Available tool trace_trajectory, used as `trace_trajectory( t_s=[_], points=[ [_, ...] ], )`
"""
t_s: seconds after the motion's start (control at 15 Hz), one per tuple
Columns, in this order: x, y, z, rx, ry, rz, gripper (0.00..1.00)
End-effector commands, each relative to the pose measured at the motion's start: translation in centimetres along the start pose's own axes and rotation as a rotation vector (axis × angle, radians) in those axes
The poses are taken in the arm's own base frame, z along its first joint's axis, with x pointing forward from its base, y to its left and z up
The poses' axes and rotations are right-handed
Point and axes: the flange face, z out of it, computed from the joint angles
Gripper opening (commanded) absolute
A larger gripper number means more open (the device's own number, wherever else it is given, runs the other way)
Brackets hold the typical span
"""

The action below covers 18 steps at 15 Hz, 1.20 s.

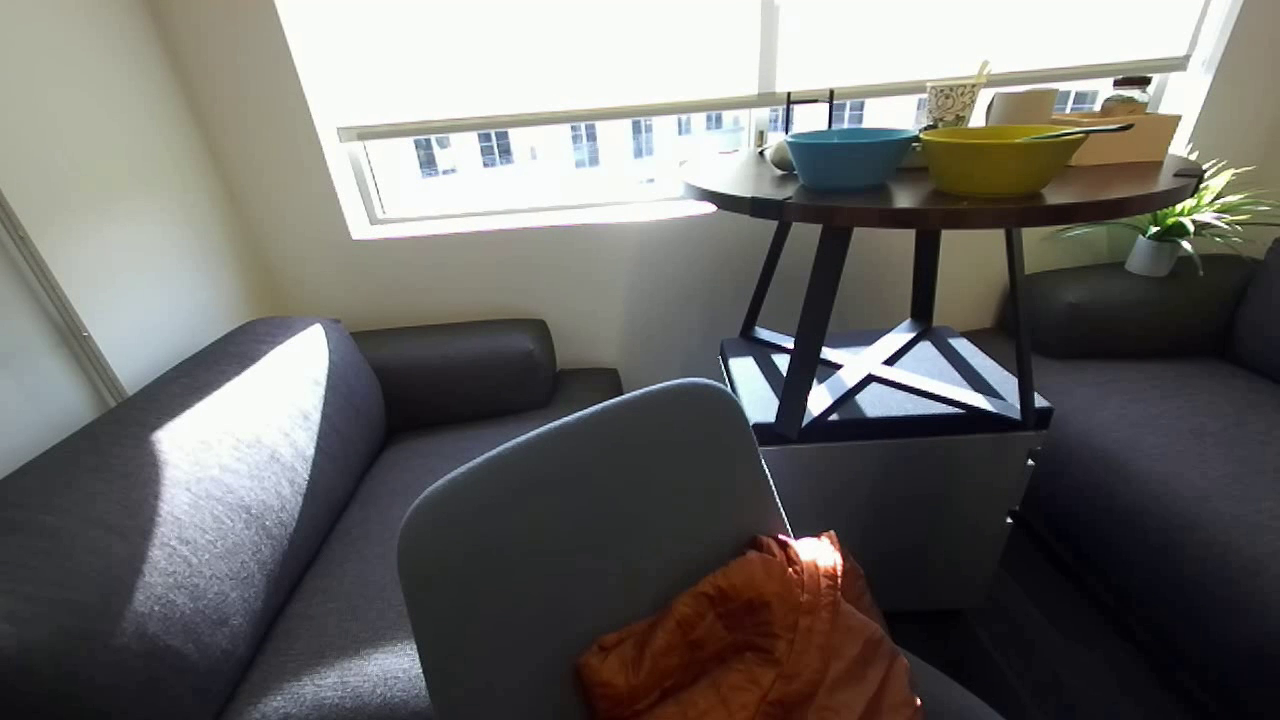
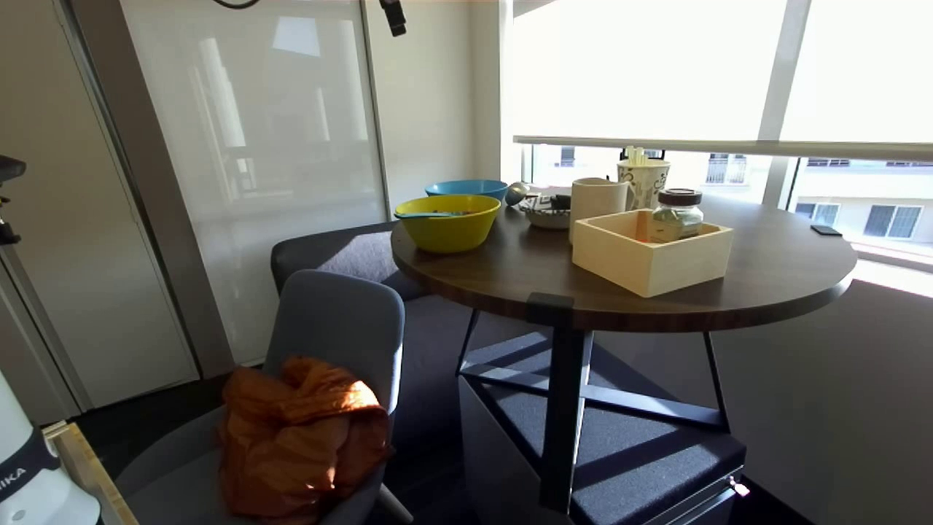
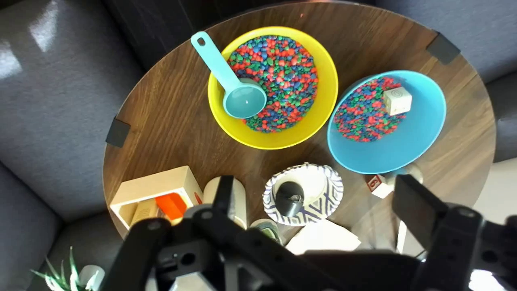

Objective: Pick up the black object from the white bowl and put it in the square wooden open box

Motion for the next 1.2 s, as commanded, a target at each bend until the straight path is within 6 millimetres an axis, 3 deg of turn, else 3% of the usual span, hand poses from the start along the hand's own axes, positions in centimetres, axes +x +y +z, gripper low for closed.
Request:
trace_trajectory(
  t_s=[0.0,0.27,0.53,0.6,0.73,1.0,1.13],
  points=[
    [6.9,-0.2,4.7,-0.003,-0.038,0.102,1.00],
    [13.0,0.0,10.9,-0.027,-0.029,0.154,1.00],
    [15.0,-1.6,16.6,-0.160,-0.061,0.122,1.00],
    [13.8,-0.4,15.7,-0.112,-0.062,0.134,1.00],
    [14.5,-1.3,17.8,-0.139,-0.072,0.126,1.00],
    [15.2,-2.1,17.9,-0.164,-0.032,0.149,1.00],
    [16.5,-3.6,19.7,-0.141,0.058,0.100,1.00]
  ],
)
